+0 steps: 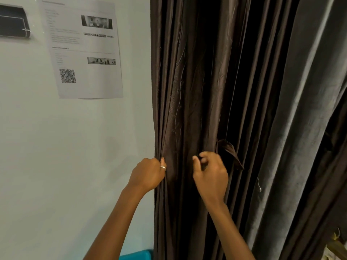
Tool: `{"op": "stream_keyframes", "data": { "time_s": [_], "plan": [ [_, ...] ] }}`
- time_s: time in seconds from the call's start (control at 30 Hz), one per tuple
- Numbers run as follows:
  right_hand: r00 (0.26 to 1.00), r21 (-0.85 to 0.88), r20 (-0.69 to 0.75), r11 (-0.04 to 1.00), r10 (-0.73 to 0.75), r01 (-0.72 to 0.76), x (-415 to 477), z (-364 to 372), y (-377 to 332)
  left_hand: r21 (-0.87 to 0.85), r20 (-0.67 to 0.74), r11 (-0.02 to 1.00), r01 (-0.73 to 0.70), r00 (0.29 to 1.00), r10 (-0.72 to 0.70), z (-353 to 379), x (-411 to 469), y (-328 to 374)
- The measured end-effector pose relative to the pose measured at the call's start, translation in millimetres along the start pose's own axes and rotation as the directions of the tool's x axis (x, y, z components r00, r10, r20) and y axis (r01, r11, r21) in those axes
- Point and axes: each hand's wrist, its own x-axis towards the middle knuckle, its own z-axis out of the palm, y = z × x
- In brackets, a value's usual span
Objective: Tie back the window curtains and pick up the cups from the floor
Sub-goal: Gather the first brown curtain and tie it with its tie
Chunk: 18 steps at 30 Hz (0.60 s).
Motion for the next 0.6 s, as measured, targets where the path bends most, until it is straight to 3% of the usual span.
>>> {"op": "stream_keyframes", "data": {
  "time_s": [0.07, 0.13, 0.2, 0.27, 0.4, 0.6],
  "plan": [
    [0.988, -0.006, -0.099, 0.993, 0.12, -0.121, 12, -9, 5, -0.006, 0.009, 1.0, 0.006, 1.0, -0.006, -2, 0, -2],
    [0.982, -0.047, 0.002, 0.981, 0.191, -0.191, 25, -13, 13, -0.012, 0.009, 1.0, 0.006, 1.0, -0.006, -4, 1, -3],
    [0.969, -0.075, 0.161, 0.981, 0.187, -0.177, 39, -12, 25, -0.013, 0.01, 1.0, 0.015, 1.0, -0.015, -6, 2, -6],
    [0.959, -0.132, 0.226, 0.981, 0.168, -0.141, 50, -14, 38, -0.012, 0.014, 0.999, 0.033, 0.999, -0.033, -9, 3, -13],
    [0.949, -0.197, 0.21, 0.961, 0.237, -0.196, 72, -25, 63, 0.008, 0.012, 0.998, 0.07, 0.997, -0.07, -17, 7, -32],
    [0.953, -0.191, 0.213, 0.966, 0.215, -0.175, 71, -24, 64, 0.035, 0.009, 0.998, 0.059, 0.998, -0.06, -18, 7, -33]
  ]
}}
